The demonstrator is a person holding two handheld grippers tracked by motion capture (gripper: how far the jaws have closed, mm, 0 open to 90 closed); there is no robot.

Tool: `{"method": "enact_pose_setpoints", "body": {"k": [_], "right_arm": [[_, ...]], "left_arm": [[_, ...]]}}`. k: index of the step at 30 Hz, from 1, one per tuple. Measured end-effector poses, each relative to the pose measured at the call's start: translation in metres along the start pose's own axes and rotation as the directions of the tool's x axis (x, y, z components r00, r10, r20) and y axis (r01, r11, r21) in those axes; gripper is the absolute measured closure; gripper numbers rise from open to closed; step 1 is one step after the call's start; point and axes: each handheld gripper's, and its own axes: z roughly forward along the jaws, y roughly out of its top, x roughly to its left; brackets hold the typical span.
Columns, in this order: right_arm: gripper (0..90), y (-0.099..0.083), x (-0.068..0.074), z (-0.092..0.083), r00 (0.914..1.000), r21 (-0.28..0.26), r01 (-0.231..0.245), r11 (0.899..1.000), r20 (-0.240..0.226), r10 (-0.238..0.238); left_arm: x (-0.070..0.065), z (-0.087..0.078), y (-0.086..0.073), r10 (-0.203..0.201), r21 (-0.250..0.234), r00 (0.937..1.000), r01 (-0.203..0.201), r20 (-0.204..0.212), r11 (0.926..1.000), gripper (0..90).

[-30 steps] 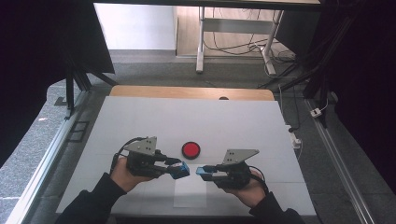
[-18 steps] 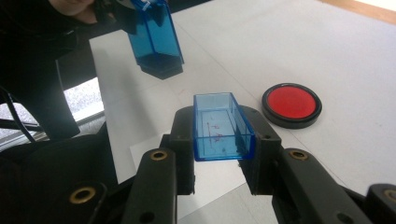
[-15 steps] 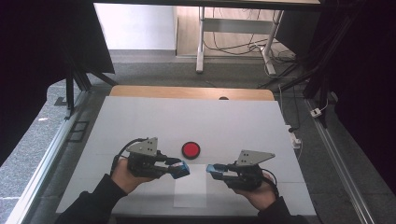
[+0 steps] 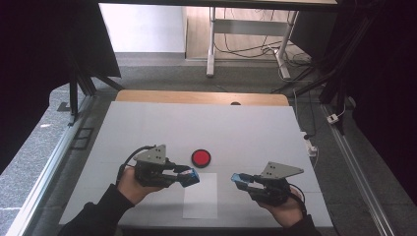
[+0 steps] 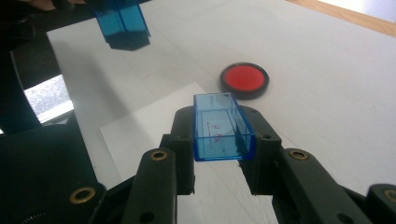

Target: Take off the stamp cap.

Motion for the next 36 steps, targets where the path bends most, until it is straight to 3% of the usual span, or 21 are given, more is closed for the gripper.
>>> {"method": "enact_pose_setpoints", "body": {"k": [16, 23, 36], "right_arm": [[68.4, -0.021, -0.009, -0.029, 0.9925, 0.012, -0.085, 0.996, 0.089, 0.084], [68.4, -0.031, -0.015, -0.043, 0.9806, 0.011, -0.130, 0.992, 0.149, 0.127], [68.4, -0.048, -0.021, -0.062, 0.9593, -0.001, -0.179, 0.984, 0.222, 0.175]], "left_arm": [[0.001, 0.000, 0.001, -0.013, -0.001, 0.9998, 0.013, -0.014, 0.9999, 70.3], [0.001, 0.000, 0.002, -0.018, -0.006, 0.9997, 0.018, -0.016, 0.9998, 70.3], [0.002, 0.001, 0.005, -0.035, -0.005, 0.9991, 0.034, -0.025, 0.9994, 70.3]]}}
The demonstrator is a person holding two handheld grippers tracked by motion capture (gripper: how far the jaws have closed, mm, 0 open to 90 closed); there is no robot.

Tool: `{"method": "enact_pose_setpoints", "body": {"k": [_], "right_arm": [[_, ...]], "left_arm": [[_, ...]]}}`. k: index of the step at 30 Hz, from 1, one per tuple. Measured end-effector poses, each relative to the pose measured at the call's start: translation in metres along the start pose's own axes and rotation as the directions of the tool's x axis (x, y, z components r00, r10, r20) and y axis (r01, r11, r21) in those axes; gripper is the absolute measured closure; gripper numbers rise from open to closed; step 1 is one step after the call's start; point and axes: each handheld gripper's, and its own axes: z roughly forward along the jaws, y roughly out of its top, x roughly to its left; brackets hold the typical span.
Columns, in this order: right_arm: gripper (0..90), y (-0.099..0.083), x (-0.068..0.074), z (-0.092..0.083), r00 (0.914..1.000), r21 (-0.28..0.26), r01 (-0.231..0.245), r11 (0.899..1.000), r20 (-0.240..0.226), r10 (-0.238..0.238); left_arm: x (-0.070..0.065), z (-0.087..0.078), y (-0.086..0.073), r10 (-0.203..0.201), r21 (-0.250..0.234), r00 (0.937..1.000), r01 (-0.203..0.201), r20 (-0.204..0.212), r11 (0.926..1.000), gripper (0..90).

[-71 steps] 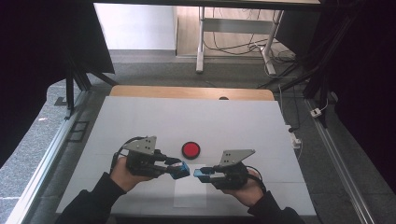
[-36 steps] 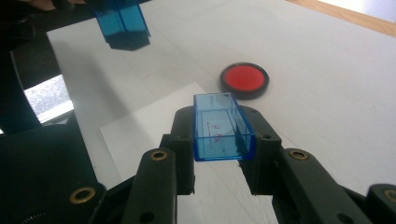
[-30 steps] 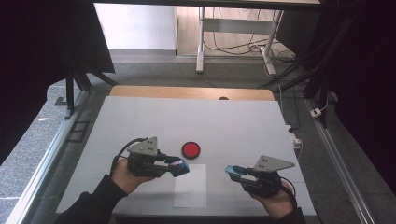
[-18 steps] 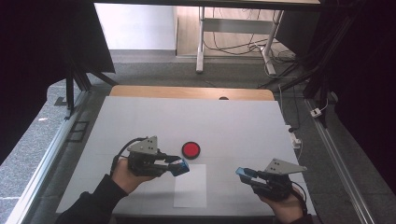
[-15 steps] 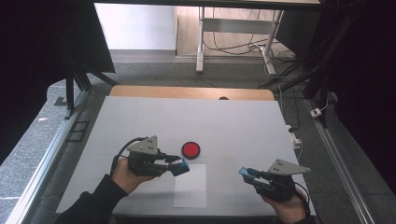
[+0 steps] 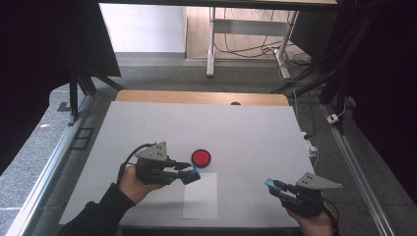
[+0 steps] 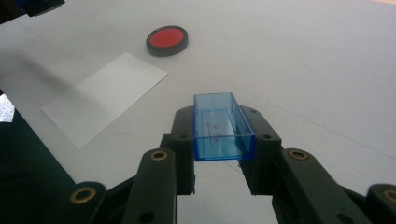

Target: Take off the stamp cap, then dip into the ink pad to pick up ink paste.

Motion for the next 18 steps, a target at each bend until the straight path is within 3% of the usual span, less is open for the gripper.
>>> {"method": "enact_pose_setpoints", "body": {"k": [7, 18], "right_arm": [[68.4, -0.005, -0.002, 0.000, 0.9998, 0.023, -0.009, 1.000, 0.016, 0.009], [68.4, -0.008, -0.005, 0.000, 0.9992, 0.036, -0.041, 0.999, 0.005, 0.041]], "left_arm": [[0.000, 0.001, 0.001, -0.010, 0.007, 0.9999, 0.010, -0.010, 0.9999, 70.3], [0.001, 0.011, 0.003, -0.017, 0.028, 0.9995, 0.018, -0.027, 0.9995, 70.3]]}}
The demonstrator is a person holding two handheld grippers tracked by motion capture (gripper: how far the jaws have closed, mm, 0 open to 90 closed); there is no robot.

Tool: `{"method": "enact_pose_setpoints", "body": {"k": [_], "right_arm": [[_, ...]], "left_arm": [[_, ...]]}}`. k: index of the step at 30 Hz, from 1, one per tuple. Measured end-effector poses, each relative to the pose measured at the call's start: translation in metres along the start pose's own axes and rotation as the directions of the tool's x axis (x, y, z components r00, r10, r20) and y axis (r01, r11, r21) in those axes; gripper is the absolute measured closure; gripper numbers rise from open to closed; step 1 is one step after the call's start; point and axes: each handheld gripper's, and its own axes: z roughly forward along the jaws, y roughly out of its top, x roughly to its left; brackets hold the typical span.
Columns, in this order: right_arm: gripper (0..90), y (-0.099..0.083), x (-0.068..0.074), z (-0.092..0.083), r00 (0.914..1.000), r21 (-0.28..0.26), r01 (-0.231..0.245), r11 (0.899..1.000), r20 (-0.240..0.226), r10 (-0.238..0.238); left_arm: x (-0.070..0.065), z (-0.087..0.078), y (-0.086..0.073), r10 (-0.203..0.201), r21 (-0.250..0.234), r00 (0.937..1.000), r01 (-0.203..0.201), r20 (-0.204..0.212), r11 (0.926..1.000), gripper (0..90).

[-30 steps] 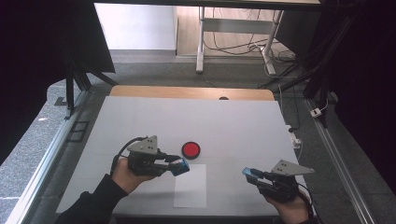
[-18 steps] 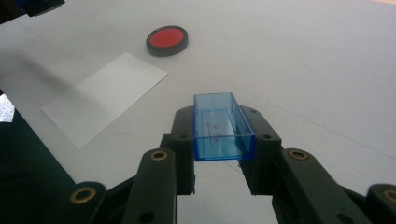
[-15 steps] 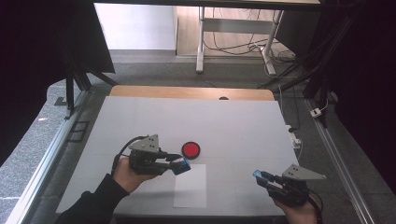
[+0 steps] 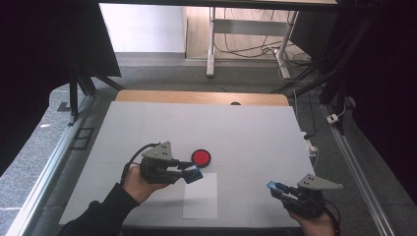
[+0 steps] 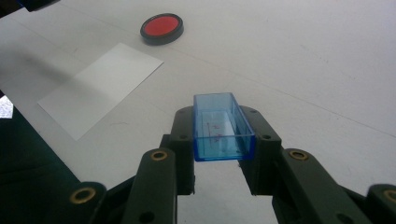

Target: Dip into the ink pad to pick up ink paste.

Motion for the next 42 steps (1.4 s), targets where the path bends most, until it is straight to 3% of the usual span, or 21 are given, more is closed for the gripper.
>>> {"method": "enact_pose_setpoints", "body": {"k": [15, 27, 35, 42], "right_arm": [[68.3, -0.001, 0.001, 0.000, 0.9998, 0.008, 0.011, 1.000, -0.016, -0.010], [68.4, -0.001, 0.001, 0.000, 0.9997, 0.008, 0.020, 1.000, -0.014, -0.020], [68.3, -0.001, 0.001, 0.000, 0.9997, 0.008, 0.019, 1.000, -0.014, -0.019], [68.3, -0.001, 0.001, 0.000, 0.9999, 0.009, 0.014, 1.000, -0.010, -0.014]], "left_arm": [[0.005, 0.026, 0.000, -0.030, 0.047, 0.9995, 0.030, -0.006, 0.9984, 70.3], [0.010, 0.036, -0.002, -0.045, 0.070, 0.9989, 0.046, -0.011, 0.9965, 70.3], [0.023, 0.044, -0.003, -0.070, 0.081, 0.9963, 0.073, -0.050, 0.9940, 70.3], [0.038, 0.047, -0.005, -0.105, 0.078, 0.9896, 0.113, -0.099, 0.9905, 70.3]]}}
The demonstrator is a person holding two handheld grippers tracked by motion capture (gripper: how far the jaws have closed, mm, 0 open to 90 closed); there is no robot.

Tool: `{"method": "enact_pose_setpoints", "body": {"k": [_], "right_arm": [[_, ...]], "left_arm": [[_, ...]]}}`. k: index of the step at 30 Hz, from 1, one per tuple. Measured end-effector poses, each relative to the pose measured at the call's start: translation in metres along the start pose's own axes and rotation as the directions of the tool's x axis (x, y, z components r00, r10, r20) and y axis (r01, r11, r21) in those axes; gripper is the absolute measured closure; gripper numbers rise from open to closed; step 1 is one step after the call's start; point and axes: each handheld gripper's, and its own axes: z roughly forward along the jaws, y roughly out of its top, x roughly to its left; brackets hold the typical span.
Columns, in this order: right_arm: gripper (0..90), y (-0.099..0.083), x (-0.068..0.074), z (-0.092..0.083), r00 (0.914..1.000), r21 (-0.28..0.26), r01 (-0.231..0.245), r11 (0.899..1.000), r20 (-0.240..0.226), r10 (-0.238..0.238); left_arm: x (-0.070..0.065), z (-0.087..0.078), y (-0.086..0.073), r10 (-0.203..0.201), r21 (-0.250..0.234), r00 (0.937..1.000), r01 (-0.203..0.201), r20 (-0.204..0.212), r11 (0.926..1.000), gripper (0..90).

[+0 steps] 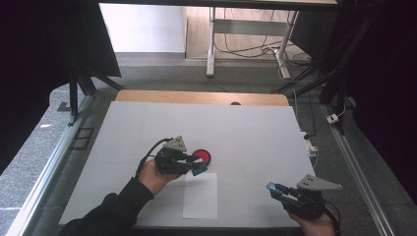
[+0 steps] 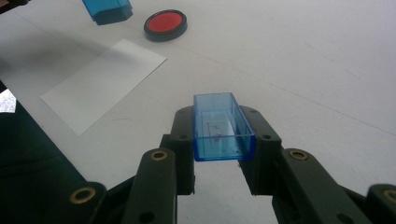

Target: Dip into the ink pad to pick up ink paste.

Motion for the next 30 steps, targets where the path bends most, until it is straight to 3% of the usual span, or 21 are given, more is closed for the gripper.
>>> {"method": "enact_pose_setpoints", "body": {"k": [19, 30], "right_arm": [[68.3, 0.000, 0.000, -0.001, 1.0000, -0.007, -0.002, 1.000, -0.003, 0.002], [68.3, 0.000, 0.000, -0.001, 1.0000, -0.005, -0.004, 1.000, -0.004, 0.004]], "left_arm": [[0.026, 0.018, 0.014, -0.028, 0.017, 0.9979, 0.029, -0.059, 0.9994, 70.4], [0.040, 0.034, 0.017, -0.047, 0.053, 0.9957, 0.051, -0.080, 0.9973, 70.4]]}}
